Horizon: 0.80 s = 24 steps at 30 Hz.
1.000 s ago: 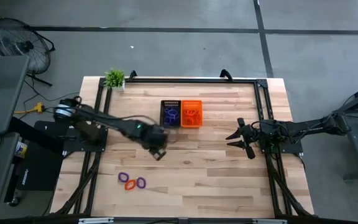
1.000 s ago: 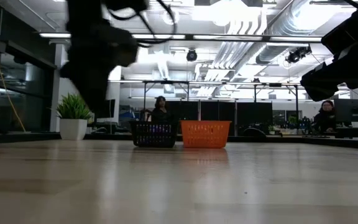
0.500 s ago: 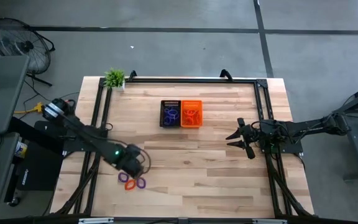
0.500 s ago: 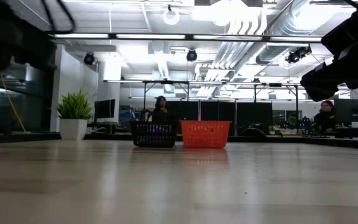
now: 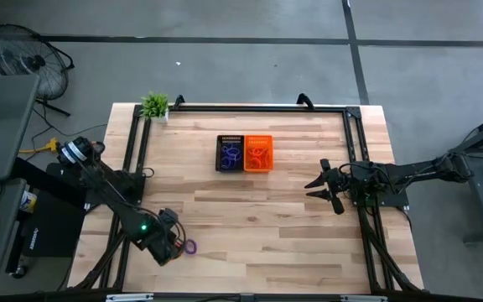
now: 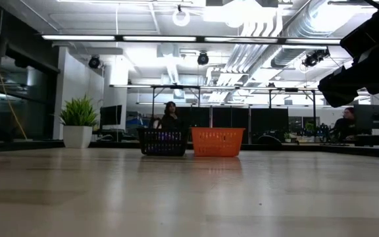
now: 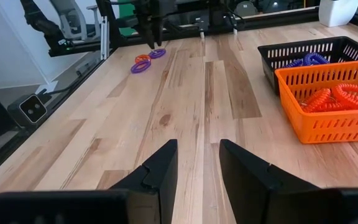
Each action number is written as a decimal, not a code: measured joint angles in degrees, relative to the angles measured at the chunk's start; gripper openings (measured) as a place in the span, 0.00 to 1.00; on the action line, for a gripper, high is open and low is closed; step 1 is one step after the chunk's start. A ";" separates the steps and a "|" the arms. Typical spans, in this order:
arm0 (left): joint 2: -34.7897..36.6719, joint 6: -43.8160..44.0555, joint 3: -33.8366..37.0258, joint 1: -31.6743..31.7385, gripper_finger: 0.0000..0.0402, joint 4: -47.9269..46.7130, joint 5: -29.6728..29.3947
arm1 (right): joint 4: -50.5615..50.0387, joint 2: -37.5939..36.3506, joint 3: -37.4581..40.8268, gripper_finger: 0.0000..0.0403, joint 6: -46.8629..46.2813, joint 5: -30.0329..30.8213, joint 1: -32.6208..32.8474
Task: Sort spring keychains into baskets
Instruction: Put the purple spring keychain into the black basket
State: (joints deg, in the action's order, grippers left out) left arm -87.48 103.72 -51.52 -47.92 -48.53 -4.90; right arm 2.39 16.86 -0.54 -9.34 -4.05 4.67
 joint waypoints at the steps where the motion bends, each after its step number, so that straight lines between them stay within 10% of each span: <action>1: -0.45 0.31 0.01 -0.25 0.29 0.21 -0.02 | 0.00 0.00 0.00 0.28 0.00 0.00 -0.02; 24: -4.17 4.07 0.00 4.71 0.29 5.11 1.57 | 0.00 0.00 0.00 0.28 -0.01 0.00 -0.01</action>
State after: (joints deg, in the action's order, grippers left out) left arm -91.66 107.79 -51.53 -43.21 -43.42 -3.34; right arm 2.39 16.86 -0.54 -9.35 -4.05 4.66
